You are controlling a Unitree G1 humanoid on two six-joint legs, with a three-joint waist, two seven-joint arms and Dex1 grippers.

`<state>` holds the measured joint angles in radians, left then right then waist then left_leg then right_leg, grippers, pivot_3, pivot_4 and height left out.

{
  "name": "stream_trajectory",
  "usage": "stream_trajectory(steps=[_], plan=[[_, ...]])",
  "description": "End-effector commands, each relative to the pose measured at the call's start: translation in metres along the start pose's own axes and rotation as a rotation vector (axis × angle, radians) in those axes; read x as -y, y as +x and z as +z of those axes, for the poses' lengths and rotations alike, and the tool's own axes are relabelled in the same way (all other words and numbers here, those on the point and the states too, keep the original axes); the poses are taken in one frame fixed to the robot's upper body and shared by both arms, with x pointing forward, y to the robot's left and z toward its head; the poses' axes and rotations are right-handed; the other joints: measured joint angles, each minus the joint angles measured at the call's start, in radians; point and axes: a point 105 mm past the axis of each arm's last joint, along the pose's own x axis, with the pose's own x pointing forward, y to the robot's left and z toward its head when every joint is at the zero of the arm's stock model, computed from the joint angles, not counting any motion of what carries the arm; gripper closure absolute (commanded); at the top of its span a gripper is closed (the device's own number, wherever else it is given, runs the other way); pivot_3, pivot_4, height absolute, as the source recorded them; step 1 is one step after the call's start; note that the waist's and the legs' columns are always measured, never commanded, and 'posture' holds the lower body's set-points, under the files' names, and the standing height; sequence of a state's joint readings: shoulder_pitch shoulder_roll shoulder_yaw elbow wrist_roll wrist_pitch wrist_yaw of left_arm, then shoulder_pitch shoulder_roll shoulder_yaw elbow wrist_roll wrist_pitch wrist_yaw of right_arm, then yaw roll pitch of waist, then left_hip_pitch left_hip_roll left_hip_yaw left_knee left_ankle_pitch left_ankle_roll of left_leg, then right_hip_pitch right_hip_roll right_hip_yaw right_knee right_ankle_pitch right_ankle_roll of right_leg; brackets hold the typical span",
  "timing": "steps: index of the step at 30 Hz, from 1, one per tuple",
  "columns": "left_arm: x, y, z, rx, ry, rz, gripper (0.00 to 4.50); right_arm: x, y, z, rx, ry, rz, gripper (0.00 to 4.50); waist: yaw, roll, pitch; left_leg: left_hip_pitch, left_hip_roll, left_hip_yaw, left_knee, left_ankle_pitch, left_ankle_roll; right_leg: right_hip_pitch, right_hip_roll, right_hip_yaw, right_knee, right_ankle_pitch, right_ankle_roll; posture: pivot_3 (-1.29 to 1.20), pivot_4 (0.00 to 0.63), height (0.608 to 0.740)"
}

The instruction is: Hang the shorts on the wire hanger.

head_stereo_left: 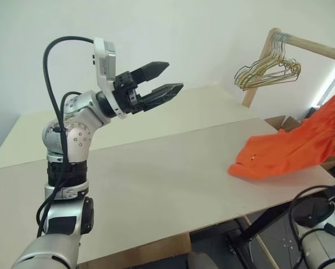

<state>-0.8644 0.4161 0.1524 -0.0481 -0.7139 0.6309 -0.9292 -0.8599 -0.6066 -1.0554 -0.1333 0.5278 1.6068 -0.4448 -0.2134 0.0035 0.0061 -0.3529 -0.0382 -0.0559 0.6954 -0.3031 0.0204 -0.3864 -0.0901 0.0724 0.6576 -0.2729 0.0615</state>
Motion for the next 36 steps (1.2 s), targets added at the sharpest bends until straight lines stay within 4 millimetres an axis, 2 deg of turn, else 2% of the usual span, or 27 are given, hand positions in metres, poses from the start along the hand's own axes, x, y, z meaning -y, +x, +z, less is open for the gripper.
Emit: stream_trajectory(steps=[1,13,20,24,27,32,36], plan=[[0.004,0.000,0.013,0.029,0.046,-0.021,0.02,0.007,-0.002,0.006,0.004,0.046,-0.037,4.50,0.003,0.000,0.000,0.000,0.000,0.000,0.000,0.000,0.000,0.000,0.000,0.000,0.000,0.000,0.000,-0.24,0.000,0.740],[0.005,-0.002,0.013,0.014,0.061,-0.030,0.02,0.035,0.006,0.005,-0.060,0.219,-0.092,4.50,0.006,0.000,0.000,0.000,0.000,0.001,-0.001,0.000,0.001,0.000,0.000,0.000,-0.002,0.000,0.000,-0.23,0.000,0.740],[0.009,-0.003,0.012,0.003,0.059,-0.050,0.02,0.051,0.008,-0.001,-0.086,0.212,-0.166,4.50,0.006,0.000,0.000,0.000,0.000,0.001,-0.002,0.000,0.001,0.000,0.001,0.001,-0.002,0.000,0.000,-0.23,0.000,0.740],[0.009,-0.004,0.011,-0.001,0.062,-0.053,0.02,0.053,0.008,-0.004,-0.087,0.193,-0.198,4.50,0.006,0.000,0.000,0.000,0.000,0.002,-0.002,0.000,0.001,0.001,0.001,0.000,-0.002,0.000,0.000,-0.23,0.000,0.740],[0.010,-0.004,0.012,-0.001,0.065,-0.055,0.00,0.049,0.002,0.002,-0.039,0.135,-0.214,3.70,0.007,0.000,0.000,0.000,0.000,0.002,-0.002,0.000,0.001,0.001,0.001,0.000,-0.003,0.000,0.000,-0.23,0.000,0.740],[0.009,-0.005,0.012,-0.007,0.068,-0.051,0.00,0.051,-0.012,0.025,0.120,0.023,-0.342,1.99,0.006,0.003,0.001,0.000,0.000,0.002,-0.002,0.000,0.001,0.001,0.001,0.001,-0.002,0.000,0.000,-0.22,0.000,0.740],[0.009,-0.006,0.012,-0.013,0.071,-0.050,0.00,0.042,-0.024,0.043,0.267,-0.051,-0.383,0.71,0.006,0.003,0.001,0.000,0.000,0.002,-0.002,0.000,0.001,0.001,0.001,0.001,-0.003,0.000,0.001,-0.22,0.000,0.740]])
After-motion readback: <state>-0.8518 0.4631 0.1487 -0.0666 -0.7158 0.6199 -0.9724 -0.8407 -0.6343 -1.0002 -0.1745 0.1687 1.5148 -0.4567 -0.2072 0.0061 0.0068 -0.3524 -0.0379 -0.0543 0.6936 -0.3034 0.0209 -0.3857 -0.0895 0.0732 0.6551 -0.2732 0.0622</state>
